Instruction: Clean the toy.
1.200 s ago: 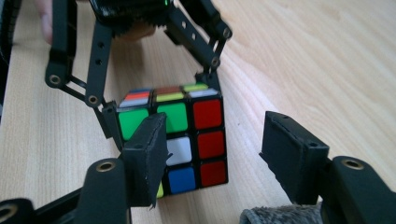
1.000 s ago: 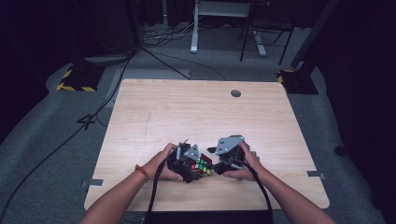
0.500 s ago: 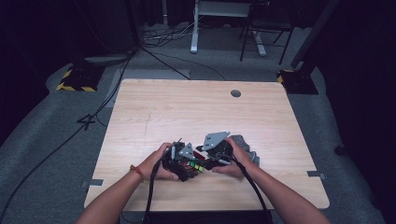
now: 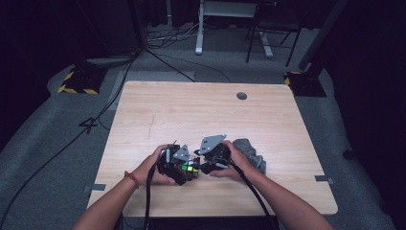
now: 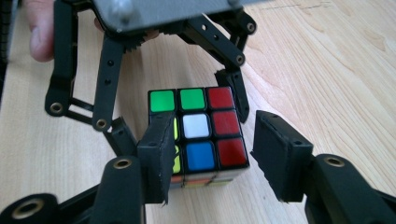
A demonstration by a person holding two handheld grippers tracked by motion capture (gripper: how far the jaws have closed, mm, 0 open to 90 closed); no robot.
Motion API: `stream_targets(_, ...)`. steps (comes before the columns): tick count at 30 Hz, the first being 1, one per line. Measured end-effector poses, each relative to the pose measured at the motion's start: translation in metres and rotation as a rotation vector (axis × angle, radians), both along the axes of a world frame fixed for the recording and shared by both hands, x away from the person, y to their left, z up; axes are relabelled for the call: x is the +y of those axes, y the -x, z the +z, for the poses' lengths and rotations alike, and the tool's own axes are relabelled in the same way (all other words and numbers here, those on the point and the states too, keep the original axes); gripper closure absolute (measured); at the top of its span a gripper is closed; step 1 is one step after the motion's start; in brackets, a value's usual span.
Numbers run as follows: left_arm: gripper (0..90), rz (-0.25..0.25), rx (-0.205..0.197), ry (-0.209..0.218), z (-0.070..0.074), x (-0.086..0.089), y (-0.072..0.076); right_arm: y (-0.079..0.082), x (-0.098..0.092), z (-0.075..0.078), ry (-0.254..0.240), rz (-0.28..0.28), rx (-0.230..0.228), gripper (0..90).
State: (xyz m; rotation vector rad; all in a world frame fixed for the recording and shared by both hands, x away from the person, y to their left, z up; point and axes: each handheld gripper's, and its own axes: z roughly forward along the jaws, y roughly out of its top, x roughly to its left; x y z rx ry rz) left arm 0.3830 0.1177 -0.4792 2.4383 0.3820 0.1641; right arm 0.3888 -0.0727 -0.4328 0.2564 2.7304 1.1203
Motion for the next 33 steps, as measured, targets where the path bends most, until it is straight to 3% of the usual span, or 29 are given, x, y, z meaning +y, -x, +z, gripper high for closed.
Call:
stream_targets(3, 16.4, 0.009, -0.018, -0.012, 0.001, 0.001, 0.002, 0.000, -0.012, 0.005, -0.017, -0.021, 0.000, 47.2)
stream_targets(7, 15.6, 0.040, -0.014, -0.013, 0.002, 0.011, -0.003, 0.000, -0.036, 0.011, -0.031, -0.048, -0.009, 44.3)
stream_targets(12, 15.9, 0.116, -0.002, 0.015, 0.002, 0.026, -0.009, 0.000, -0.079, 0.015, -0.031, -0.114, -0.032, 42.1)
stream_targets(15, 16.1, 0.143, -0.017, 0.005, 0.002, 0.031, -0.011, -0.002, -0.108, 0.015, -0.030, -0.166, -0.041, 40.5)
stream_targets(20, 16.4, 0.216, -0.026, 0.009, 0.002, 0.037, -0.017, -0.006, -0.145, 0.001, 0.010, -0.241, -0.023, 39.5)
stream_targets(21, 16.4, 0.240, -0.038, -0.012, 0.002, 0.037, -0.019, -0.007, -0.149, -0.004, 0.022, -0.254, -0.013, 39.3)
stream_targets(22, 16.6, 0.262, -0.059, -0.011, 0.001, 0.037, -0.020, -0.008, -0.153, -0.009, 0.034, -0.257, -0.007, 39.3)
stream_targets(24, 19.2, 0.292, -0.056, 0.009, 0.000, 0.039, -0.023, -0.010, -0.160, -0.018, 0.059, -0.275, -0.001, 39.6)
stream_targets(27, 19.7, 0.281, -0.006, 0.033, -0.002, 0.040, -0.026, -0.014, -0.167, -0.028, 0.061, -0.279, 0.028, 39.9)
stream_targets(29, 19.5, 0.241, 0.016, 0.090, -0.002, 0.041, -0.023, -0.016, -0.170, -0.033, 0.053, -0.276, 0.040, 39.7)
stream_targets(30, 18.2, 0.224, 0.017, 0.105, -0.001, 0.040, -0.020, -0.017, -0.171, -0.035, 0.042, -0.276, 0.052, 39.6)
stream_targets(33, 16.7, 0.140, 0.076, 0.132, -0.002, 0.034, -0.015, -0.019, -0.172, -0.040, 0.036, -0.274, 0.062, 39.2)
